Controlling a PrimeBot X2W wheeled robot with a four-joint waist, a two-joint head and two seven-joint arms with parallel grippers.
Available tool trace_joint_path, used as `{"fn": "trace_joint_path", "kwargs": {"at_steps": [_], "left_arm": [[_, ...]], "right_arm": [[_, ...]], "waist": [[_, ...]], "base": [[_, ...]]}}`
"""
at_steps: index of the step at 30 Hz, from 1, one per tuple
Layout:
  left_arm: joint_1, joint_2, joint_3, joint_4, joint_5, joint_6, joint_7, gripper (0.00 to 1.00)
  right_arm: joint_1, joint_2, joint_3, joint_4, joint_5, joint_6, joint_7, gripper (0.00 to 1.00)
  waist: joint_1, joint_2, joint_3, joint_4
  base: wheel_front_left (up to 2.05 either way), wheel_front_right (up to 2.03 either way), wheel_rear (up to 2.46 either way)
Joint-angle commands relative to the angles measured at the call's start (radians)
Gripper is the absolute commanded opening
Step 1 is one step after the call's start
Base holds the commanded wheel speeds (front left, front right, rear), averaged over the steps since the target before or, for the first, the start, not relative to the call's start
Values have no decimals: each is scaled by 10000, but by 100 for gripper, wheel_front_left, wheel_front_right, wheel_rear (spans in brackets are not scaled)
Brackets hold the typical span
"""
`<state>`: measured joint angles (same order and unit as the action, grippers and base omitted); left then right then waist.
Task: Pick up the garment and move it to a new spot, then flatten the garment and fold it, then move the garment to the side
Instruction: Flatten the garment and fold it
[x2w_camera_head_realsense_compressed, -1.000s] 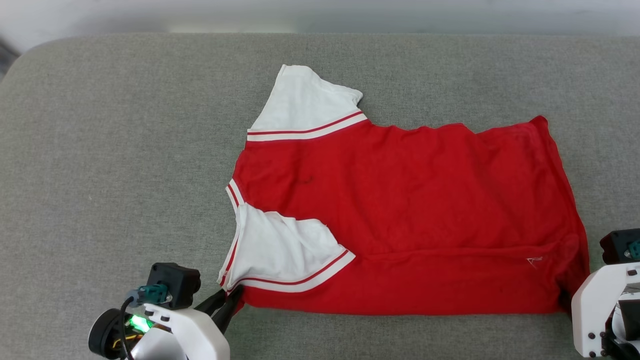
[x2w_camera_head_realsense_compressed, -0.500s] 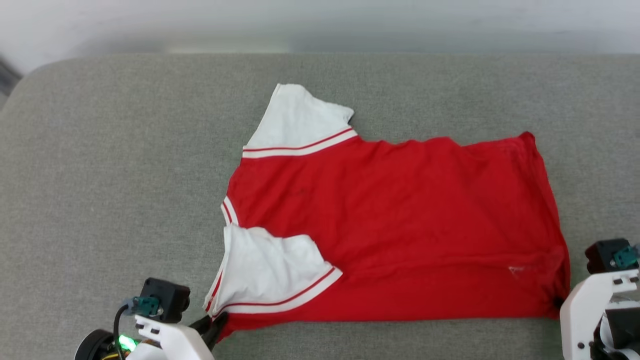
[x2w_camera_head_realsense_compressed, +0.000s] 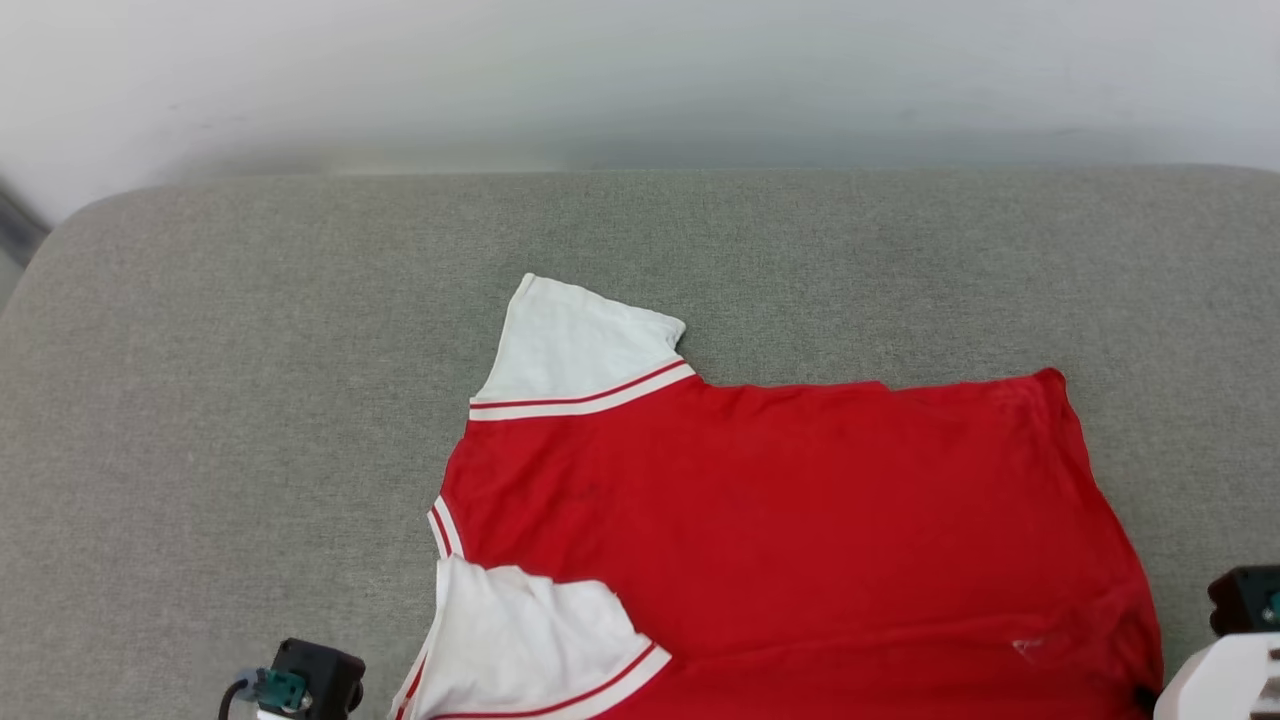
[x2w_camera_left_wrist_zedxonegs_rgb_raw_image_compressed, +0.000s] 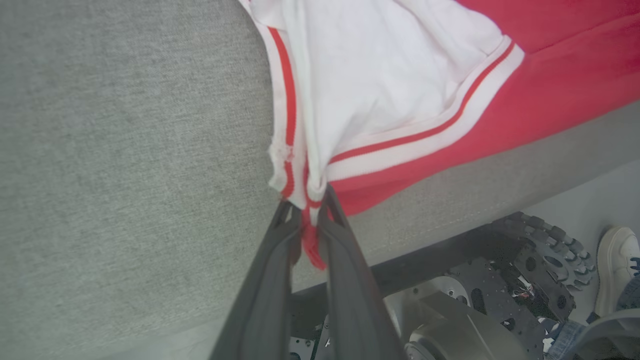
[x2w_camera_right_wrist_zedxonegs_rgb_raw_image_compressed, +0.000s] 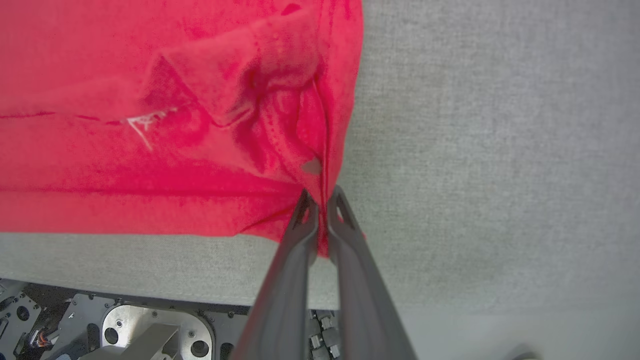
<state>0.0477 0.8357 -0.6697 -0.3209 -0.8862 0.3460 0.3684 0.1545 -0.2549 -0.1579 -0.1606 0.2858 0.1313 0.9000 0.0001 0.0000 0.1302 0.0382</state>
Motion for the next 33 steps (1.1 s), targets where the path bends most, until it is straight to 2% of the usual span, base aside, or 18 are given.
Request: {"fn": "trace_joint_path", "kwargs": {"at_steps": [1,8,15,16,17,18,23,26,28,31,33], "left_arm": [[124,14,-7,122,-36,-9,41,0],[199,-408,-291,896,-271,-328,34,0],[162,-833,-456,1699,-338,-696,-304,0],[109,-840,-448,1794,-268,-727,-391,13],[38,-864,-417,1863,-221,-779,-504,64],[-1,-927,-360,1939,-245,-799,-603,100],[-115,-969,10,2007,-282,-861,-1202,100],[-205,-768,382,1891,3,-803,-1859,100],[-355,-754,612,1757,250,-764,-2430,100],[-594,-905,963,1489,520,-1061,-3520,100],[-795,-920,1202,1477,1001,-1015,-4342,100]], "right_arm": [[206,67,-56,-3,-14,-11,55,0],[533,598,-94,451,15,-9,18,0],[437,737,-85,1132,-63,-9,-362,0],[407,704,-71,1157,-105,-9,-430,44],[376,683,-100,1166,-144,-9,-489,100],[325,662,-119,1165,-168,-9,-568,100],[-130,455,-38,932,86,-9,-1002,100],[-483,289,-43,624,170,-8,-1533,100],[-810,229,-84,356,186,-8,-2168,100],[-1267,246,-204,106,20,-8,-3460,100],[-1480,262,-90,49,-29,-8,-4254,100]], "waist": [[-1,0,-15,-3],[-1,0,-46,-23],[-1,0,-1,-27],[-1,0,0,-30],[-1,0,-4,-33],[-1,0,-20,-33],[-1,0,-167,-92],[-1,0,-268,-115],[-1,0,-339,-112],[-1,0,-387,-125],[-1,0,-419,-139]], "base": [[0,0,0],[0,0,0],[0,0,0],[0,0,0],[0,0,0],[0,0,0],[0,0,0],[0,0,0],[0,0,0],[0,0,0],[0,0,0]]}}
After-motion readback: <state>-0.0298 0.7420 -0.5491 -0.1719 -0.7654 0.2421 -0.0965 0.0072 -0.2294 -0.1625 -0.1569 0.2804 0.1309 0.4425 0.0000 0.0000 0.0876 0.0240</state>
